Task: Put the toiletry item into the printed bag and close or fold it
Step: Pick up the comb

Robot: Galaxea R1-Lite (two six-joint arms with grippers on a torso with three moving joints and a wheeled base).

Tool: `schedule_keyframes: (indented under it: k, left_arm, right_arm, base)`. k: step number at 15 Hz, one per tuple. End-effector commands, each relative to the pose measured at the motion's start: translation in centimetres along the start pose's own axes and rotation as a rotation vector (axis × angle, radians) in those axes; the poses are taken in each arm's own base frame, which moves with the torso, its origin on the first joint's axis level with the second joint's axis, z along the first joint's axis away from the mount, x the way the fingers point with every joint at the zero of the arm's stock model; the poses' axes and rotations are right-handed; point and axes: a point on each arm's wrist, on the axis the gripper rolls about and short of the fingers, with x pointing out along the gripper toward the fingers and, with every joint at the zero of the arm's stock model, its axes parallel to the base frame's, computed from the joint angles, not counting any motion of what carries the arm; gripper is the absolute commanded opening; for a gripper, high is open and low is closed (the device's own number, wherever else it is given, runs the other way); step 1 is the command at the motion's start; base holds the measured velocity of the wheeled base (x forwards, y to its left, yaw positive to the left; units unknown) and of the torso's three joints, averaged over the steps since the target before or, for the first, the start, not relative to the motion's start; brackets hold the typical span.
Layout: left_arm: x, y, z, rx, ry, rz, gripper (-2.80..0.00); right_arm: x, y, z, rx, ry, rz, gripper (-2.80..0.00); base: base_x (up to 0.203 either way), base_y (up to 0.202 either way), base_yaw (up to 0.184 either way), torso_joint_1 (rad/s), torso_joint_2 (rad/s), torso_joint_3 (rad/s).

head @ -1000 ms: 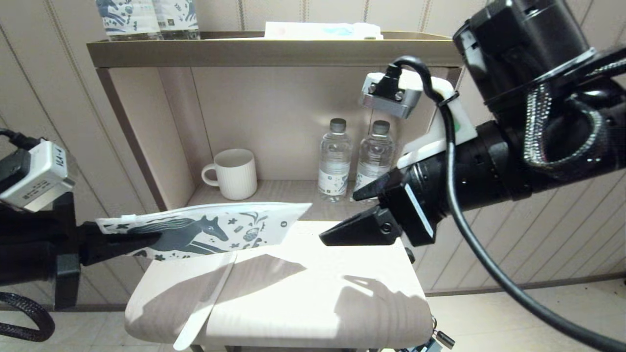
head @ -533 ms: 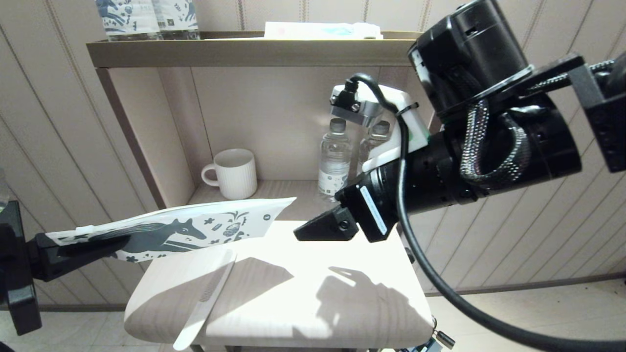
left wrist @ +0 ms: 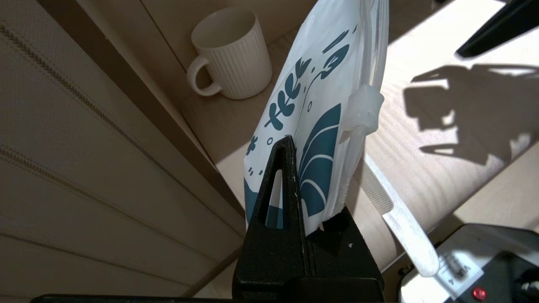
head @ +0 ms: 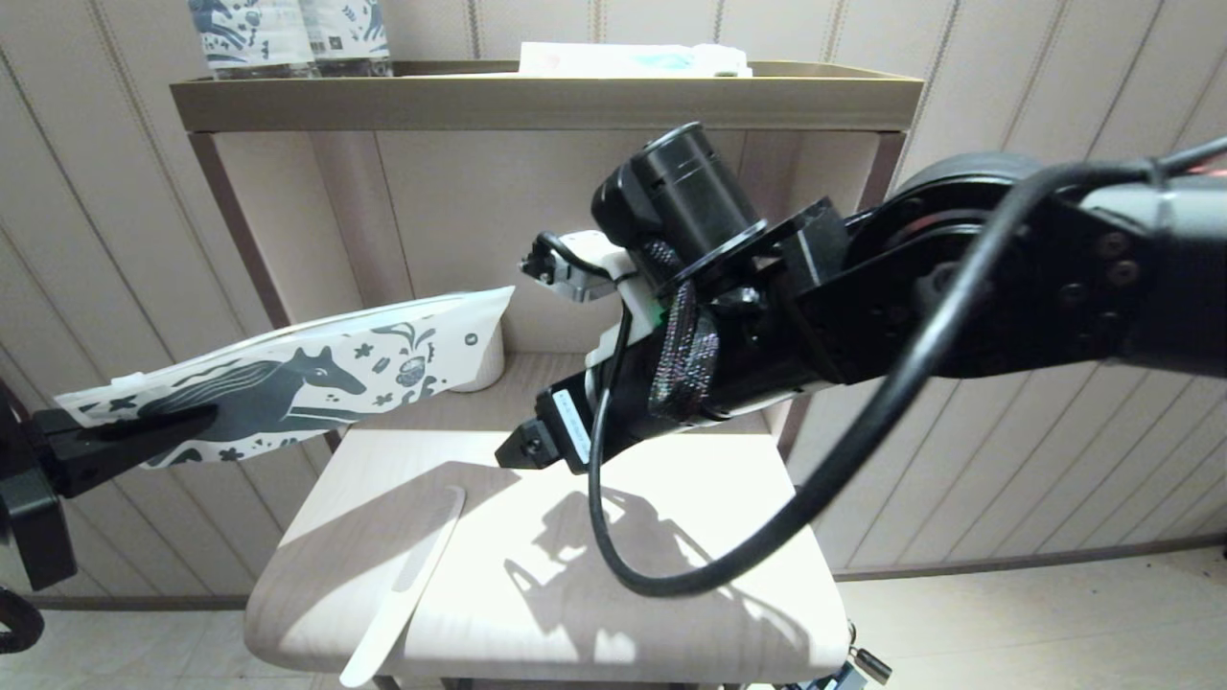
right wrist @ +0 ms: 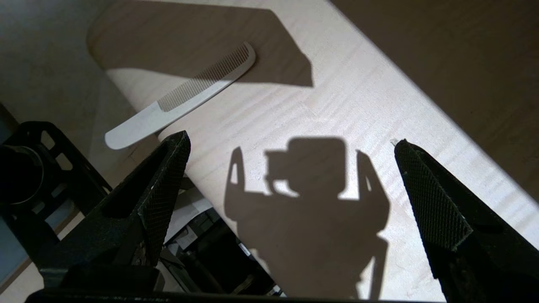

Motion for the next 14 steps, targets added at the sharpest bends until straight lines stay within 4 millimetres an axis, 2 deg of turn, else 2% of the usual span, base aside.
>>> schedule_keyframes:
  k: [1, 4, 5, 7, 8, 10, 12, 14]
  left_arm:
    - [0.2, 0.1, -0.1, -0.014, -0.001, -0.002, -2.8]
    - [0.3, 0.0, -0.2, -0.018, 0.001, -0.01, -2.8]
    - [0.2, 0.0, -0.1, -0.018, -0.005, -0.013, -2.8]
    - [0.3, 0.1, -0.1, -0.021, -0.002, -0.017, -2.8]
    - [0.4, 0.2, -0.2, -0.026, 0.005, -0.019, -2.8]
    - [0.5, 0.2, -0.2, -0.029, 0.007, -0.021, -2.8]
    - [0.7, 0.3, -0.2, -0.04, 0.012, -0.026, -2.8]
    - [0.9, 0.3, -0.4, -0.047, 0.02, -0.028, -2.8]
  right_arm:
    - [3.1, 0.8, -1.0, -0.009, 0.062, 0.008, 0.0]
    - [3.4, 2.1, -1.7, -0.007, 0.096, 0.033, 0.0]
    - [2.9, 2.5, -1.7, 0.015, 0.094, 0.049, 0.0]
    - [0.3, 2.6, -1.2, 0.092, 0.084, 0.131, 0.0]
    - [-1.1, 2.5, -1.2, 0.141, 0.095, 0.182, 0.0]
    - [-2.3, 2.3, -1.8, 0.285, 0.147, 0.233, 0.0]
    - [-2.6, 2.0, -2.0, 0.426, 0.212, 0.347, 0.0]
    - [-1.9, 0.5, -2.1, 0.528, 0.256, 0.384, 0.0]
  base:
    - [0.0, 0.0, 0.0, 0.0, 0.0, 0.0]
    - [0.0, 0.0, 0.0, 0.0, 0.0, 0.0]
    - [0.0, 0.0, 0.0, 0.0, 0.0, 0.0]
    - [0.0, 0.0, 0.0, 0.0, 0.0, 0.0]
    - [0.0, 0.0, 0.0, 0.0, 0.0, 0.0]
    - [0.0, 0.0, 0.0, 0.0, 0.0, 0.0]
    - [0.0, 0.0, 0.0, 0.0, 0.0, 0.0]
    - [0.0, 0.0, 0.0, 0.0, 0.0, 0.0]
